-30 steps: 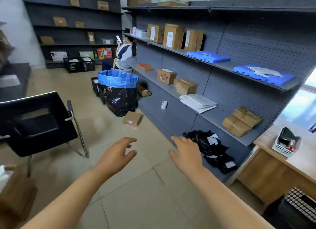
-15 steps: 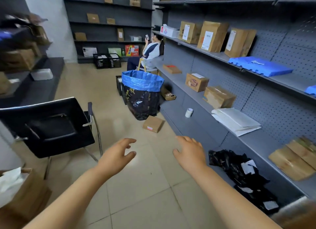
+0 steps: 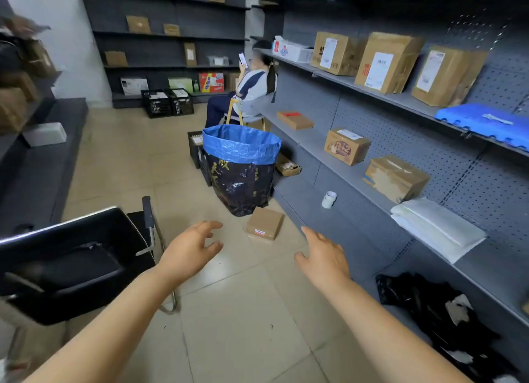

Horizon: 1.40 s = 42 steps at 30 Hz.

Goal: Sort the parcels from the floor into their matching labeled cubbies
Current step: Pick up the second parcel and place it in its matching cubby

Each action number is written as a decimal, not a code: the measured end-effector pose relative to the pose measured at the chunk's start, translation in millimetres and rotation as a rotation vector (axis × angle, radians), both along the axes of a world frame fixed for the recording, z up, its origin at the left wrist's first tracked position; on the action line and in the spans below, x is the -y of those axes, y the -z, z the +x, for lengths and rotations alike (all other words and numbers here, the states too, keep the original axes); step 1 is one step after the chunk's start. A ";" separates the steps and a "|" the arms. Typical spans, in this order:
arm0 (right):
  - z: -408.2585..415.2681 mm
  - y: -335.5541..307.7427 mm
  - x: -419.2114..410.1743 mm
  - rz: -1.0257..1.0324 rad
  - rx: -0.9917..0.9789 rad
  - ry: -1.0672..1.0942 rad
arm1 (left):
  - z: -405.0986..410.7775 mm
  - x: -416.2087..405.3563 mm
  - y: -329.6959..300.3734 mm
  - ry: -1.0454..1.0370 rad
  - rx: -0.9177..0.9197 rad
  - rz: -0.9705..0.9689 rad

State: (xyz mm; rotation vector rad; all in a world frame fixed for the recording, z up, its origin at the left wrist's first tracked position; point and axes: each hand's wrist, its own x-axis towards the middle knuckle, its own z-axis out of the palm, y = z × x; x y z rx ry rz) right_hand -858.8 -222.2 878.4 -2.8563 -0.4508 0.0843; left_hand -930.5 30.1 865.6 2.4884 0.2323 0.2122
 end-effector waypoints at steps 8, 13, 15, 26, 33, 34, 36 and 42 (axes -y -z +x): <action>105.9 15.5 -51.0 -0.007 -0.064 0.050 | 110.7 -44.0 28.3 0.047 -0.041 -0.022; 191.0 22.3 -81.8 0.033 -0.073 0.028 | 190.4 -66.0 29.2 0.016 -0.043 -0.004; 227.6 20.1 -92.0 0.042 -0.085 0.014 | 225.9 -73.4 23.9 0.005 -0.047 0.008; 399.2 28.1 -135.1 0.014 -0.124 -0.039 | 380.0 -112.7 35.8 -0.044 -0.079 -0.032; 478.7 45.9 -177.0 -0.001 -0.153 -0.010 | 471.0 -157.1 55.8 -0.018 -0.116 -0.063; 490.1 47.8 -183.8 -0.004 -0.160 0.002 | 484.6 -164.9 58.3 -0.004 -0.121 -0.064; 512.1 49.9 -198.9 -0.008 -0.177 0.026 | 513.3 -181.7 62.8 0.020 -0.132 -0.073; 580.3 61.8 -252.4 -0.003 -0.239 0.085 | 599.5 -231.6 69.1 0.089 -0.156 -0.083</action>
